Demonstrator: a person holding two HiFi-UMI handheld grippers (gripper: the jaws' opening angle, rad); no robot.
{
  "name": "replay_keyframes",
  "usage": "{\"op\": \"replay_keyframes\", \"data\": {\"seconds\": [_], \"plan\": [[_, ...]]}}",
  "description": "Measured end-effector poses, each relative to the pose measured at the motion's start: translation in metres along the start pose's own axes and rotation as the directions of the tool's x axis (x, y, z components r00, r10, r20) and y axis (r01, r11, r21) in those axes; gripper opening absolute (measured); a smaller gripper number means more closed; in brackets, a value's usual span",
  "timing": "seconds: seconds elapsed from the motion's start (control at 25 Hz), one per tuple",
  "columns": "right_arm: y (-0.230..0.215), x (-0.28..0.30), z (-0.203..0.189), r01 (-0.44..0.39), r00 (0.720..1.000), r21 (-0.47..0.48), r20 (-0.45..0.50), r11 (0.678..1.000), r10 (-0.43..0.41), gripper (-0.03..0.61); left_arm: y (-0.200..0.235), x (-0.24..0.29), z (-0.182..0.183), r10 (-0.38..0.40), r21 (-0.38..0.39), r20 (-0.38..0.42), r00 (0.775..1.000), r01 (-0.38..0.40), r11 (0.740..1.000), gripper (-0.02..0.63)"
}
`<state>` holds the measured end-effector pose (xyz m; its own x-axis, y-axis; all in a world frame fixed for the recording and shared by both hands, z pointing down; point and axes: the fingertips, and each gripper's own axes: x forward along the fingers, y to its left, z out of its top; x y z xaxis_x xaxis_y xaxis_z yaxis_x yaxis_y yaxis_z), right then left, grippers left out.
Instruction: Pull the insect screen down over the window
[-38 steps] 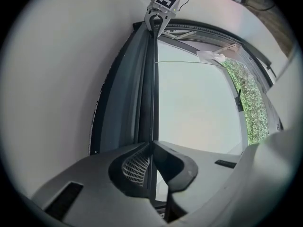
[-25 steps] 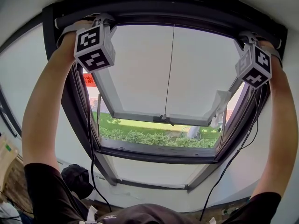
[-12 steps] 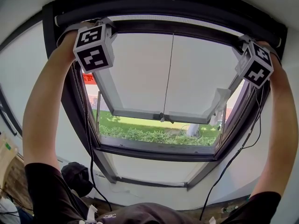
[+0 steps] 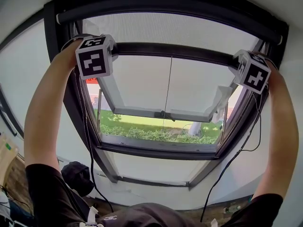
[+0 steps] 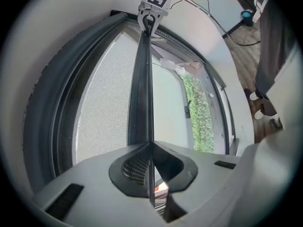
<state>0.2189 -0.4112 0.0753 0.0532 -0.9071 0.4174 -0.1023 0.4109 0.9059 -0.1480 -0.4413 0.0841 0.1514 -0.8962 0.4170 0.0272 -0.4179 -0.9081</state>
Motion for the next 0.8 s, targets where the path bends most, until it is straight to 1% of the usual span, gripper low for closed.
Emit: {"op": "replay_keyframes", "data": {"seconds": [0.08,0.24,0.32,0.52,0.68,0.8], "plan": [[0.017,0.004,-0.002,-0.045,0.999,0.008,0.007,0.999,0.044,0.024,-0.016,0.004,0.0,-0.038,-0.003,0.012,0.999,0.038,0.999,0.034],[0.038,0.011,-0.003,-0.077,0.997,0.012,0.021,0.997,0.077,0.025,-0.032,0.008,-0.001,-0.037,0.003,0.015,0.999,0.037,0.999,0.034],[0.045,0.016,-0.003,-0.097,0.995,0.015,0.021,0.995,0.096,0.025,-0.039,0.012,-0.001,-0.053,0.003,0.008,0.999,0.053,0.999,0.033],[0.07,0.026,-0.006,-0.192,0.981,0.031,0.009,0.981,0.191,0.025,-0.063,0.023,-0.002,-0.148,-0.003,-0.01,0.989,0.148,0.989,0.032],[0.097,0.037,-0.008,-0.274,0.962,0.036,0.006,0.961,0.274,0.026,-0.091,0.035,-0.002,-0.231,-0.014,0.003,0.973,0.231,0.973,0.032],[0.116,0.045,-0.012,-0.319,0.948,0.045,0.005,0.947,0.319,0.026,-0.11,0.043,-0.002,-0.263,-0.018,0.01,0.965,0.263,0.965,0.032]]}}
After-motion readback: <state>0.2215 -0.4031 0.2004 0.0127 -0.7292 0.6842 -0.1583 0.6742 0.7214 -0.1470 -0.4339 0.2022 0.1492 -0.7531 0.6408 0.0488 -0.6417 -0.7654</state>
